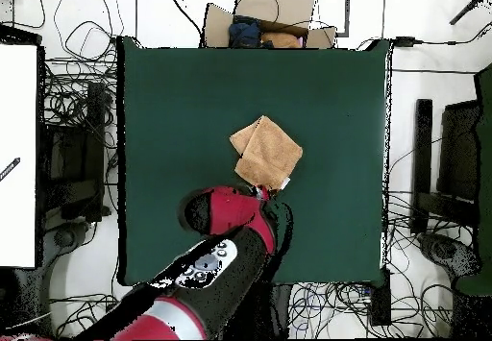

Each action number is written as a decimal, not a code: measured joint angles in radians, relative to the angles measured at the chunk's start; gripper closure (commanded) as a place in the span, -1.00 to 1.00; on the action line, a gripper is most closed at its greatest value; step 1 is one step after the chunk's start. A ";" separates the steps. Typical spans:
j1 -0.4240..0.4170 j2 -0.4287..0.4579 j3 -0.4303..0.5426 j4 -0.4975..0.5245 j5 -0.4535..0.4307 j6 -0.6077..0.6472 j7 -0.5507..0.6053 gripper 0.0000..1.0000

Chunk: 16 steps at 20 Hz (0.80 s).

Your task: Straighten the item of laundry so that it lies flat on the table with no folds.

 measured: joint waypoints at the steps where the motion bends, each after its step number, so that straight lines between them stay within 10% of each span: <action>1: -0.013 0.000 0.005 0.002 0.001 -0.013 0.000 -1.00; 16: -0.082 0.092 0.024 0.016 0.036 -0.182 0.000 -1.00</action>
